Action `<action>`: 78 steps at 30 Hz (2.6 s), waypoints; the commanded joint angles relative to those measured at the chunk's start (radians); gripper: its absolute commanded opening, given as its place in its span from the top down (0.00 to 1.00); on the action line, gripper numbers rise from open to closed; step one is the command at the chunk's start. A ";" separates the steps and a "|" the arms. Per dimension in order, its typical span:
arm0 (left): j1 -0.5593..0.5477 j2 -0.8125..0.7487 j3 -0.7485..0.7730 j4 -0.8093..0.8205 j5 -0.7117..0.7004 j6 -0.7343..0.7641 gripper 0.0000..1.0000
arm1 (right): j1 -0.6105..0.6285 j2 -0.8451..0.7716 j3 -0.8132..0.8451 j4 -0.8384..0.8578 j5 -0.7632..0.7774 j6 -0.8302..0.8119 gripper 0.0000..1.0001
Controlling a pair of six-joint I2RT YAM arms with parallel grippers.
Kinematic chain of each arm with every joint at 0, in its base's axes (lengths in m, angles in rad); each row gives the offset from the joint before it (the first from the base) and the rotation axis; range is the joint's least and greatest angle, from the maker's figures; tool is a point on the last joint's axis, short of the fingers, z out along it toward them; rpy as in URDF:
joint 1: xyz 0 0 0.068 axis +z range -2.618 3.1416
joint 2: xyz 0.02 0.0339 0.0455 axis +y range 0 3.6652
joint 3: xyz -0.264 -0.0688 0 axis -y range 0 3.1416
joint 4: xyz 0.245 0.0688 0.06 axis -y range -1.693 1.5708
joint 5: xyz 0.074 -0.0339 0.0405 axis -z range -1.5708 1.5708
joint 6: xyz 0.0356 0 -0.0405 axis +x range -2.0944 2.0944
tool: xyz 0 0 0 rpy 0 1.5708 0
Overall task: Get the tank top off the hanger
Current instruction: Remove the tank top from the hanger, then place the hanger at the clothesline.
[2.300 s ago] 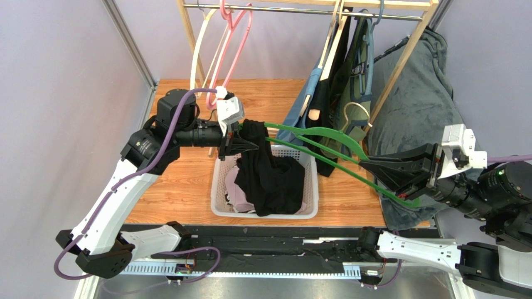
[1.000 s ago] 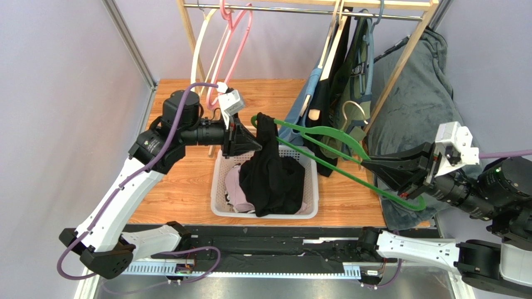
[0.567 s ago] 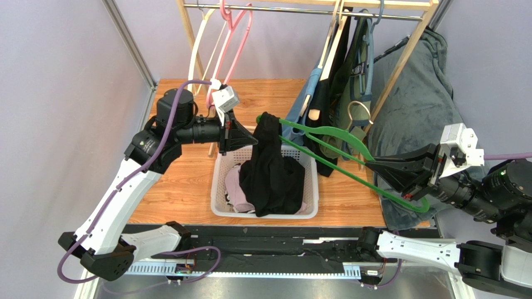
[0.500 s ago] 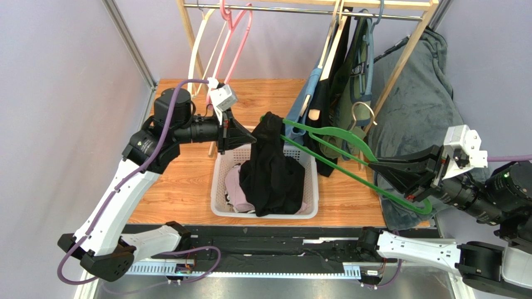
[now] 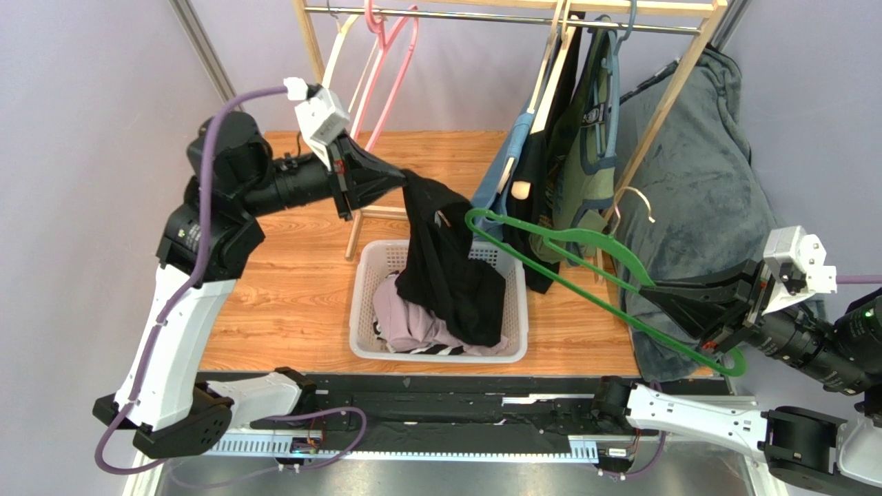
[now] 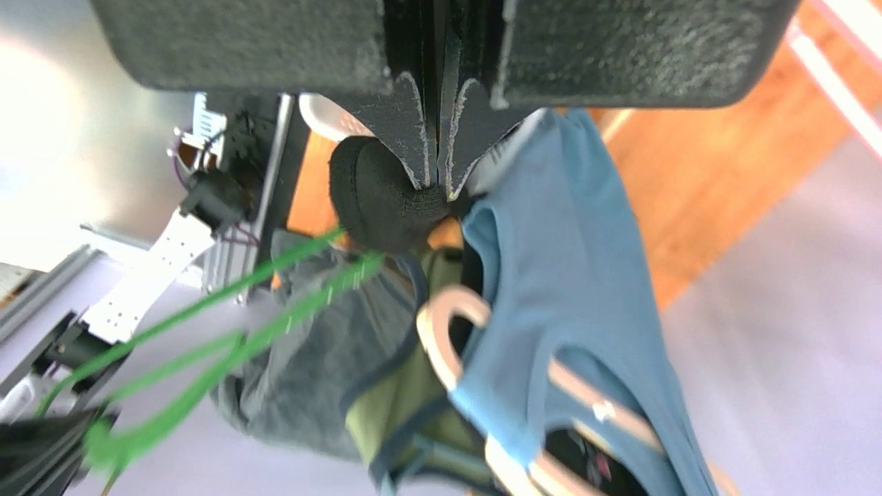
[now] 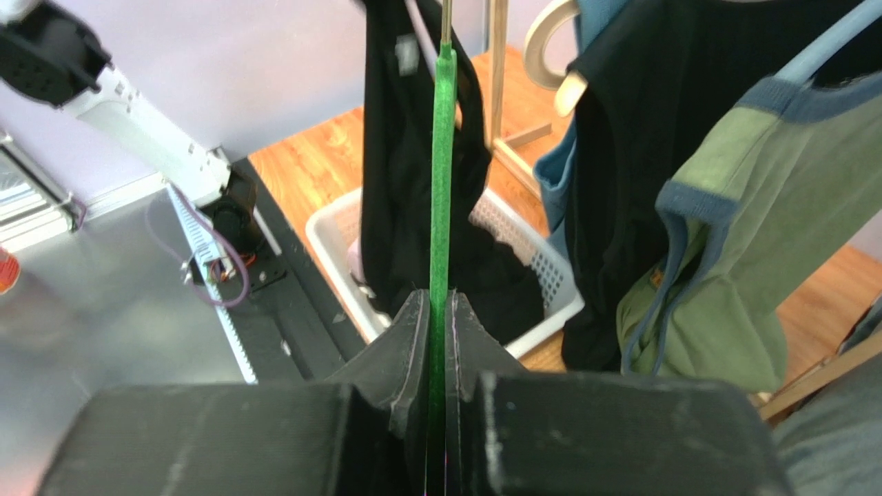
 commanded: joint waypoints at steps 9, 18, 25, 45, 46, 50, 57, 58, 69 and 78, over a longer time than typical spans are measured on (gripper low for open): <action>-0.001 0.014 0.016 0.036 0.072 -0.008 1.00 | 0.001 -0.026 0.095 0.006 -0.118 0.031 1.00; -0.069 -0.055 -0.205 -0.085 0.104 0.174 0.12 | 0.001 -0.024 0.046 0.095 0.002 -0.017 1.00; -0.069 -0.042 0.038 -0.254 0.123 0.405 0.03 | 0.001 0.039 0.035 0.025 -0.106 -0.018 1.00; -0.106 -0.138 -0.176 -0.457 0.463 0.498 0.17 | 0.000 0.152 -0.084 0.227 -0.451 -0.035 1.00; -0.106 -0.140 -0.188 -0.440 0.448 0.489 0.21 | 0.001 0.154 -0.088 0.232 -0.454 -0.036 1.00; -0.107 -0.134 -0.165 -0.428 0.453 0.475 0.29 | 0.001 0.177 -0.094 0.247 -0.460 -0.040 1.00; -0.115 -0.134 -0.174 -0.429 0.465 0.466 0.64 | 0.001 0.181 -0.104 0.296 -0.439 -0.049 1.00; -0.118 -0.137 -0.179 -0.429 0.469 0.464 0.67 | 0.001 0.180 -0.106 0.301 -0.434 -0.052 1.00; -0.119 -0.147 -0.149 -0.421 0.374 0.466 1.00 | 0.001 0.168 -0.141 0.314 -0.394 -0.041 1.00; -0.107 -0.226 -0.015 -0.489 0.299 0.484 1.00 | 0.001 0.065 -0.138 0.328 -0.174 -0.032 0.60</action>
